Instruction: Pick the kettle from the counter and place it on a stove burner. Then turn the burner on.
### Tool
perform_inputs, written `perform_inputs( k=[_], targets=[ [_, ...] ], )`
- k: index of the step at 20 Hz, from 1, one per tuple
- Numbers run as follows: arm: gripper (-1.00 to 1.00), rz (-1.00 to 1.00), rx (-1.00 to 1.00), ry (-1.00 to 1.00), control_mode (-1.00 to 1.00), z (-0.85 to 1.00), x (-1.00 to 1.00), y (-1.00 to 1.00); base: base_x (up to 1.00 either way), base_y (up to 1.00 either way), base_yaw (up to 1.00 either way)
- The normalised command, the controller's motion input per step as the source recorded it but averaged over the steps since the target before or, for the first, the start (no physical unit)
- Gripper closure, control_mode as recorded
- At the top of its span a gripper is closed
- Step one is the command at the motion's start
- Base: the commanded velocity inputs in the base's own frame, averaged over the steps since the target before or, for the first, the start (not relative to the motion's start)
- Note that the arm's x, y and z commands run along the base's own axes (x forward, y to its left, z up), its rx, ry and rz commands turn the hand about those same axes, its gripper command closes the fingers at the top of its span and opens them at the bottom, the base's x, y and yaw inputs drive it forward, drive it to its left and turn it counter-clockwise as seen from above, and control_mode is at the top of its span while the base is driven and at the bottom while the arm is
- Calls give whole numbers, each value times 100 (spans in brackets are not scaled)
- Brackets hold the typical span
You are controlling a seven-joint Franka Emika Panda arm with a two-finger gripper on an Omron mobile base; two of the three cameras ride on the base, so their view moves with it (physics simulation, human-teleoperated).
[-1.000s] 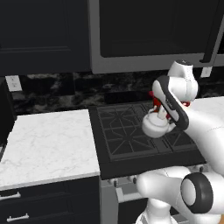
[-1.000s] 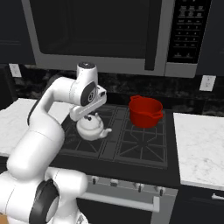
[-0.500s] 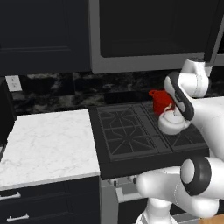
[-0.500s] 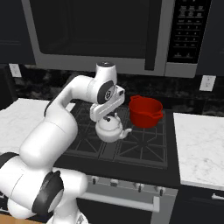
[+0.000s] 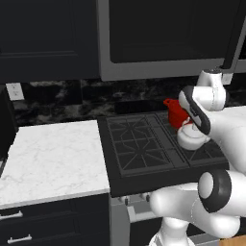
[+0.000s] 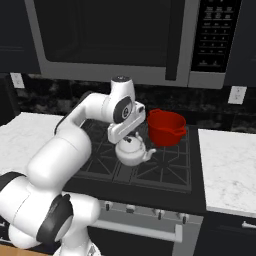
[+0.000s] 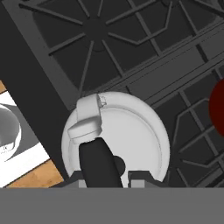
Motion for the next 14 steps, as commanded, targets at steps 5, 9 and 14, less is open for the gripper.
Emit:
perform_inputs(
  k=[5, 9, 14],
  targets=[
    [100, 2, 0, -3, -100, -25, 16, -45, 0, 0, 0],
    [100, 0, 0, 0, -100, 0, 19, -59, 0, 0, 0],
    [100, 0, 0, 0, -100, 0, 16, -51, 0, 0, 0]
  ],
)
